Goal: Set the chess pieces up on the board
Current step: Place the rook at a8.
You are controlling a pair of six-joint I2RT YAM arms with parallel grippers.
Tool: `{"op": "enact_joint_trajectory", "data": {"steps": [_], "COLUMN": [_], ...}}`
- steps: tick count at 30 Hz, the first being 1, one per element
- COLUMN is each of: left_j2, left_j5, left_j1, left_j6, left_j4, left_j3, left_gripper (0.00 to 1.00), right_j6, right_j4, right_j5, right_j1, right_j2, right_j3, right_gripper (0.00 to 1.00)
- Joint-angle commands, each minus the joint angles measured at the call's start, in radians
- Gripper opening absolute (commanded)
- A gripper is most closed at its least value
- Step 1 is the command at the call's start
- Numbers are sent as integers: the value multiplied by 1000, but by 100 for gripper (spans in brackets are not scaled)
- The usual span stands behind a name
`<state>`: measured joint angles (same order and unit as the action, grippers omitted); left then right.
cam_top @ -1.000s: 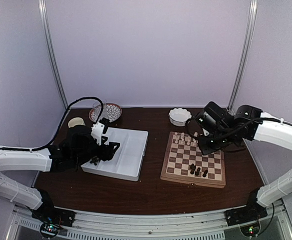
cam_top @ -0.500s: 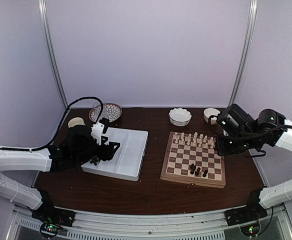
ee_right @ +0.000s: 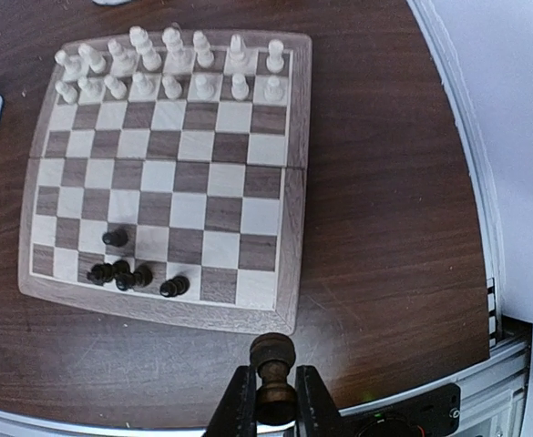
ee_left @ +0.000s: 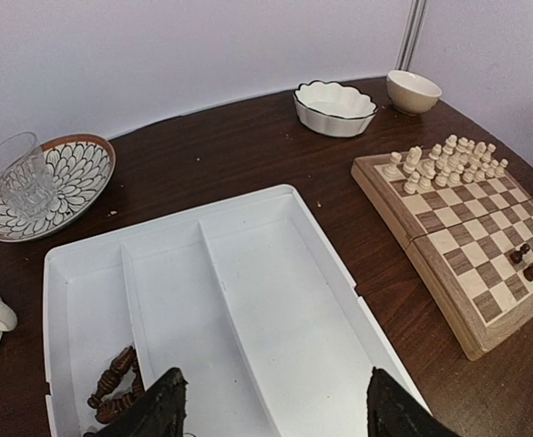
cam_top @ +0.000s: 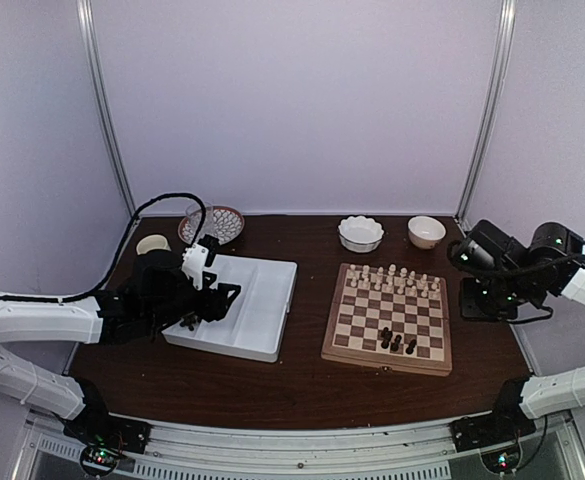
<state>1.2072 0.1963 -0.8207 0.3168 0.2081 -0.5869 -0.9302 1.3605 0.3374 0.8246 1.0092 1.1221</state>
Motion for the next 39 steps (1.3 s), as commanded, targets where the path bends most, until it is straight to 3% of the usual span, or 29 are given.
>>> {"op": "enact_joint_trajectory", "data": {"steps": [1,20,39], "left_j2": [-4,4,22], "left_j5": [-16,-23,-27], "left_j1": [-1,-1,-1], "left_j6": [14,19,18], "left_j4": [15,8,5], "left_j3": [-7,-11,-19], "left_gripper": [67,67,67], "right_j6": [-20,40,89], "right_j4": [-56,-364,-433], "right_j5": [-86,-246,-278], "right_j1": [-8,-127,-195], "right_j2": [22,194,264], "right_j3": [-98,-326,-370], "right_gripper": [0,0,2]}}
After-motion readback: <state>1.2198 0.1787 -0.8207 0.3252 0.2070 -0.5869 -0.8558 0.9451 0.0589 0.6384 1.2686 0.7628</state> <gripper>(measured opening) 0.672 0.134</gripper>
